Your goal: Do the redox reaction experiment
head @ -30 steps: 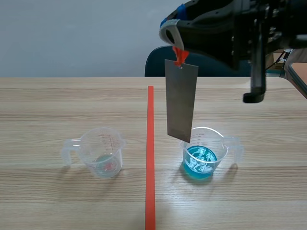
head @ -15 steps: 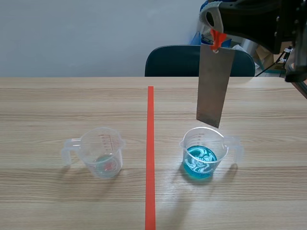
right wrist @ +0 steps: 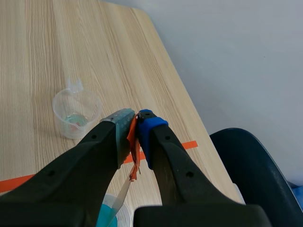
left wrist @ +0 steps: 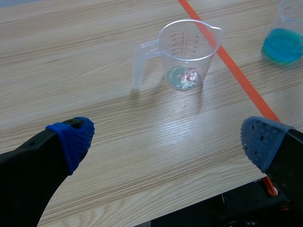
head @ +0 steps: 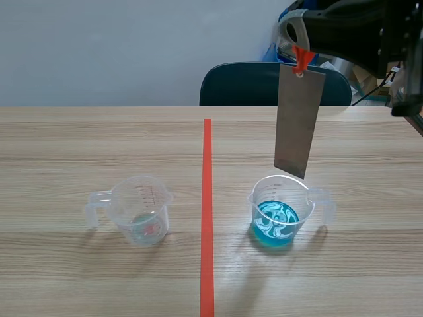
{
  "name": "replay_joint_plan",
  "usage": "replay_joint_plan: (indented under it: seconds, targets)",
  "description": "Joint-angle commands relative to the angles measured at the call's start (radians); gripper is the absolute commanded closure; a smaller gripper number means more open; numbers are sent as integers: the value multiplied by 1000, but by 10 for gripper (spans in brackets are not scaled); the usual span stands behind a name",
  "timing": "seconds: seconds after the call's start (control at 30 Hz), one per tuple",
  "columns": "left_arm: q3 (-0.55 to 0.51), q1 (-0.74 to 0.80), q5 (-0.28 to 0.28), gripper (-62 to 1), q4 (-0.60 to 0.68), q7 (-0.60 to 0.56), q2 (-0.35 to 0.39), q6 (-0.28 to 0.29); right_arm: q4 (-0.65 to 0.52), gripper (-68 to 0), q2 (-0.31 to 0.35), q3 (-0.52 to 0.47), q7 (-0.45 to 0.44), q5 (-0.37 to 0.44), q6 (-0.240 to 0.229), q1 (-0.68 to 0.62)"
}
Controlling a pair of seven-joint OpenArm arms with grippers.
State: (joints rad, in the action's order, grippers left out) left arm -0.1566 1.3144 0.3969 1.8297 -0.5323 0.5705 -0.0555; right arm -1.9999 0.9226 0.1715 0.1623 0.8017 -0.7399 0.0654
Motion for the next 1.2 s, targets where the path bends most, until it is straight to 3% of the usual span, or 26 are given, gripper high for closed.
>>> replay_joint_plan:
  seconds: [0.0, 1.17]
  targets:
    - [-3, 2, 3, -623, 17, -18, -5, -2, 0, -6, 5, 0, -11, 14, -6, -5]
    - [-3, 2, 3, -623, 17, -17, -5, -1, 0, -6, 2, 0, -5, 14, -6, -24]
